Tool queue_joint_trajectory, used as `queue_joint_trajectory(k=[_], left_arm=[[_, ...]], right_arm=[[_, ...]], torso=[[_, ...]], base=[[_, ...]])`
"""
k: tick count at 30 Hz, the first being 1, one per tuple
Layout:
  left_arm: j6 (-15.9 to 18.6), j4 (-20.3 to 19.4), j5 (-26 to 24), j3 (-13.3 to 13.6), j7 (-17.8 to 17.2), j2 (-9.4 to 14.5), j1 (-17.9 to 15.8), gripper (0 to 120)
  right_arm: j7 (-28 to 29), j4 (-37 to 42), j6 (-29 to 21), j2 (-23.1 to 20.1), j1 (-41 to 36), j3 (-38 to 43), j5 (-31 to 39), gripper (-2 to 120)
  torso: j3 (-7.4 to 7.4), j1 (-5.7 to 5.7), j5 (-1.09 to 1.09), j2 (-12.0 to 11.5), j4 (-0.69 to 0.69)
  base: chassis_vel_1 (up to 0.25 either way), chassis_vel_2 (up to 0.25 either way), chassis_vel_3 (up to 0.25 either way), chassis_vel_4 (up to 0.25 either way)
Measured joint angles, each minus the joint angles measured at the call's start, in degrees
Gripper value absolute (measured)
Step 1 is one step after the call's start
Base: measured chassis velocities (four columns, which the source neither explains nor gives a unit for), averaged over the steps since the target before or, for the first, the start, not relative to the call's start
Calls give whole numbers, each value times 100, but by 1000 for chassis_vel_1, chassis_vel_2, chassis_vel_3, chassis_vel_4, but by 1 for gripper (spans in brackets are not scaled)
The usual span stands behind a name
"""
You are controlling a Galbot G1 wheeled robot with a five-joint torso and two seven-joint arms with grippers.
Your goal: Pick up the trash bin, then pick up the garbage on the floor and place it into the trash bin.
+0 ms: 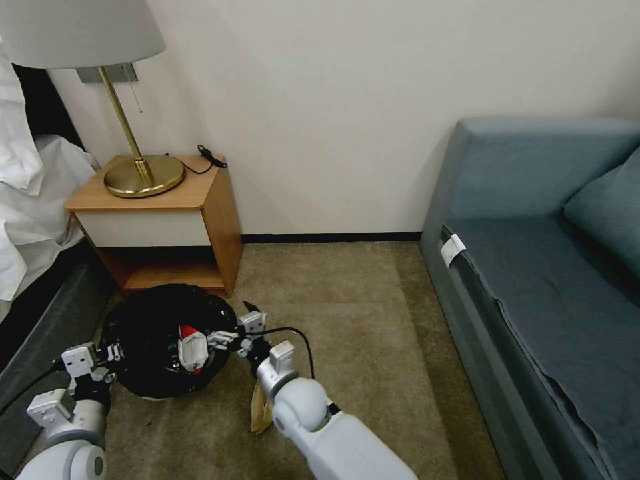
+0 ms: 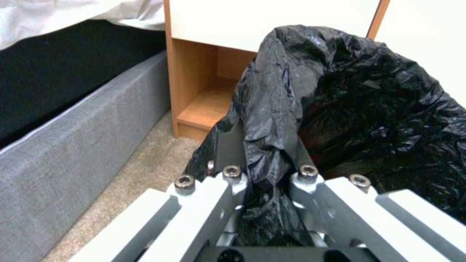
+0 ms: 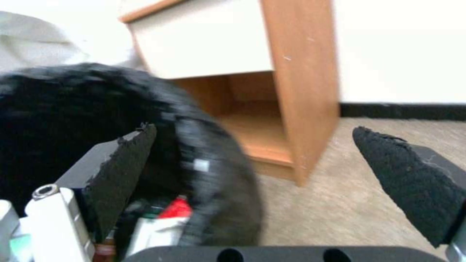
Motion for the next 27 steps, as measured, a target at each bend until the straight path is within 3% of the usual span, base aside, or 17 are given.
queue_joint_trajectory(k=[8, 16, 27], left_arm=[[2, 17, -7, -3, 1, -12, -13, 4], [2, 37, -5, -8, 1, -32, -17, 4], [-2, -64, 31, -26, -18, -121, -6, 4]], right_arm=[[234, -379, -273, -184, 55, 305, -63, 100], [362, -1025, -561, -203, -52, 554, -697, 100], [192, -1048, -816, -275, -374, 467, -840, 100]], torso=[[0, 0, -2, 0, 0], [0, 0, -2, 0, 0], [-1, 0, -2, 0, 1]], base=[[0, 0, 0, 0], [0, 0, 0, 0], [0, 0, 0, 0]])
